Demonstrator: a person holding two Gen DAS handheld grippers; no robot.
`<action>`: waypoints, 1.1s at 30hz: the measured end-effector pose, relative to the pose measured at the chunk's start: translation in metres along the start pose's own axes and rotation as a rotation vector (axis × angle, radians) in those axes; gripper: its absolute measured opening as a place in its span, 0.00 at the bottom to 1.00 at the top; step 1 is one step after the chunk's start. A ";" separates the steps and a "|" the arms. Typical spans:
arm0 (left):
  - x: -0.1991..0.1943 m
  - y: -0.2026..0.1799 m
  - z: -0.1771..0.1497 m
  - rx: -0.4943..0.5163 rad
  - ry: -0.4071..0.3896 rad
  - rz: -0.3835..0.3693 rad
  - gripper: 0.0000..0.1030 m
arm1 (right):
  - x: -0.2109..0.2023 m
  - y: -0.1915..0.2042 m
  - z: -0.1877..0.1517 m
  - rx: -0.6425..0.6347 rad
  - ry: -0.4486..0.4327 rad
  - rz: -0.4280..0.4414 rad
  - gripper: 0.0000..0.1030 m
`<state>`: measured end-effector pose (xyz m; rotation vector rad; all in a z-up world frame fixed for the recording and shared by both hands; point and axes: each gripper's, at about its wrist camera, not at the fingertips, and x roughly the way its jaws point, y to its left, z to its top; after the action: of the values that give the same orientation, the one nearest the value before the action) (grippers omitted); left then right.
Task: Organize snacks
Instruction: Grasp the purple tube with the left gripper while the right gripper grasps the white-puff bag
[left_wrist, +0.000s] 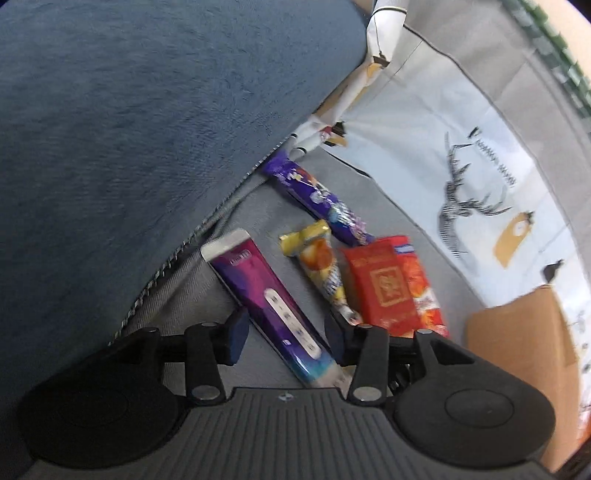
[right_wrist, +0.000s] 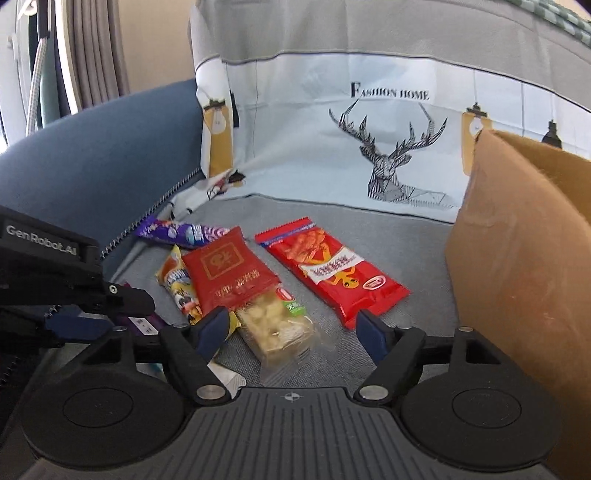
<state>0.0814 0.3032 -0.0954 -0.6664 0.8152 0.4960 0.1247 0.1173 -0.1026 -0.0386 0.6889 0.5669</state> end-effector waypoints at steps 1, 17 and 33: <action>0.005 -0.003 -0.001 0.023 -0.007 0.021 0.54 | 0.004 0.000 -0.001 -0.003 0.011 0.001 0.75; 0.002 -0.043 -0.026 0.408 -0.053 0.118 0.19 | -0.011 -0.002 -0.016 -0.033 0.057 0.069 0.37; -0.063 -0.018 -0.065 0.469 0.119 -0.042 0.16 | -0.113 -0.001 -0.074 0.005 0.287 0.123 0.38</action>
<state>0.0229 0.2354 -0.0721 -0.2795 0.9858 0.2137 0.0103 0.0463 -0.0912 -0.0746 0.9767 0.6849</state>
